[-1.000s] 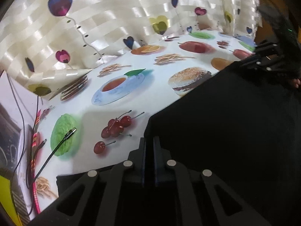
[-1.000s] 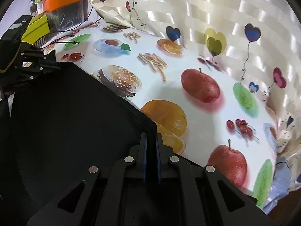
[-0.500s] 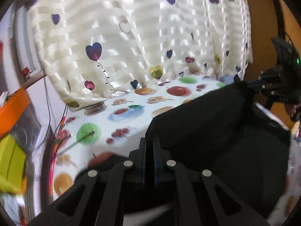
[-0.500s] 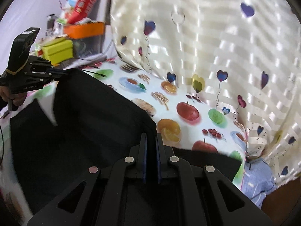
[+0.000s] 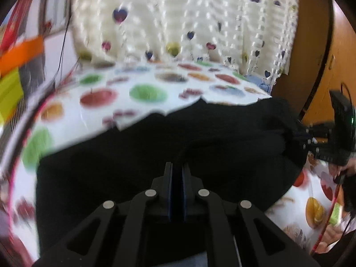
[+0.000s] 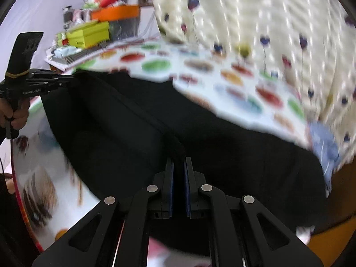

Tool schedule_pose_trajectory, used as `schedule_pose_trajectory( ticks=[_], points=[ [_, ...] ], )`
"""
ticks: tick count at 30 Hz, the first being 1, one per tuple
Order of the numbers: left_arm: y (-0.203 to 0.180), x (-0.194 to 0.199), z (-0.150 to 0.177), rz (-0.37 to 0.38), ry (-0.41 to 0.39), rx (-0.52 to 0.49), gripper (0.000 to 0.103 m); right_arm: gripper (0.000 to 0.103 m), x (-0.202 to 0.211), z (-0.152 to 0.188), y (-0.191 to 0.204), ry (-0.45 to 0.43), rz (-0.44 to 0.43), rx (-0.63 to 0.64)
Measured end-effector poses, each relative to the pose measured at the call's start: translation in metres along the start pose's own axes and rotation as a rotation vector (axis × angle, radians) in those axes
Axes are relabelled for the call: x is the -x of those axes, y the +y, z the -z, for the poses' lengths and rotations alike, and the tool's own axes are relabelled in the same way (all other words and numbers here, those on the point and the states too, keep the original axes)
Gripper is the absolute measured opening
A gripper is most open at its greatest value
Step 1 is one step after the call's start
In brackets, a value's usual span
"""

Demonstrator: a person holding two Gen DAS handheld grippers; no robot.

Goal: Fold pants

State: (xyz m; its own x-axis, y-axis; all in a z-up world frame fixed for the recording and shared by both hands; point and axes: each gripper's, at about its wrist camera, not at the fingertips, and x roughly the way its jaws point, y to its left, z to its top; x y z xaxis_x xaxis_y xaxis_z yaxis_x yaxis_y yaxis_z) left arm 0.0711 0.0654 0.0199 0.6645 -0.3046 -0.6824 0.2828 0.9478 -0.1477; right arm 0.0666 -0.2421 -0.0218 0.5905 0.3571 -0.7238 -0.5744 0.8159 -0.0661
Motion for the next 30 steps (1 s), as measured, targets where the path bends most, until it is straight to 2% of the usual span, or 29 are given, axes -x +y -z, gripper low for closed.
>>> schedule_pose_trajectory(
  ticks=[3, 5, 7, 11, 14, 17, 22, 25, 26, 27, 28, 29, 30],
  points=[
    [0.01, 0.009, 0.015, 0.051, 0.014, 0.099, 0.016, 0.02, 0.009, 0.014, -0.001, -0.026, -0.007, -0.08],
    [0.018, 0.023, 0.025, 0.084, -0.018, 0.164, 0.019, 0.022, 0.018, 0.02, -0.003, -0.043, -0.019, -0.148],
    [0.028, 0.04, 0.031, 0.08, -0.057, 0.223, 0.022, 0.022, 0.027, 0.025, -0.005, -0.058, -0.021, -0.2],
    [0.051, 0.069, 0.03, -0.074, -0.149, 0.293, 0.048, 0.022, 0.039, 0.032, -0.013, -0.083, -0.017, -0.283],
    [0.059, 0.069, 0.018, -0.177, -0.146, 0.295, 0.051, 0.022, 0.043, 0.031, -0.019, -0.107, -0.018, -0.33],
    [0.055, 0.049, 0.003, -0.212, -0.097, 0.3, 0.052, 0.022, 0.046, 0.03, -0.026, -0.139, 0.014, -0.383],
    [0.025, 0.004, -0.015, -0.313, -0.025, 0.186, 0.052, 0.022, 0.05, 0.041, -0.052, -0.162, 0.083, -0.564],
    [0.019, -0.029, -0.015, -0.464, 0.079, 0.112, 0.052, 0.025, 0.06, 0.055, -0.07, -0.177, 0.151, -0.664],
    [0.02, -0.034, -0.012, -0.485, 0.097, 0.107, 0.054, 0.028, 0.063, 0.06, -0.077, -0.181, 0.166, -0.696],
    [0.02, -0.03, -0.01, -0.493, 0.058, 0.099, 0.054, 0.029, 0.064, 0.065, -0.084, -0.179, 0.177, -0.726],
    [0.021, -0.03, -0.008, -0.532, 0.065, 0.091, 0.047, 0.029, 0.065, 0.068, -0.088, -0.175, 0.183, -0.746],
    [0.023, -0.028, -0.006, -0.557, 0.066, 0.093, 0.026, 0.029, 0.064, 0.074, -0.096, -0.165, 0.2, -0.784],
    [0.028, -0.025, -0.005, -0.552, 0.06, 0.112, 0.013, 0.029, 0.064, 0.077, -0.1, -0.16, 0.21, -0.804]
  ],
)
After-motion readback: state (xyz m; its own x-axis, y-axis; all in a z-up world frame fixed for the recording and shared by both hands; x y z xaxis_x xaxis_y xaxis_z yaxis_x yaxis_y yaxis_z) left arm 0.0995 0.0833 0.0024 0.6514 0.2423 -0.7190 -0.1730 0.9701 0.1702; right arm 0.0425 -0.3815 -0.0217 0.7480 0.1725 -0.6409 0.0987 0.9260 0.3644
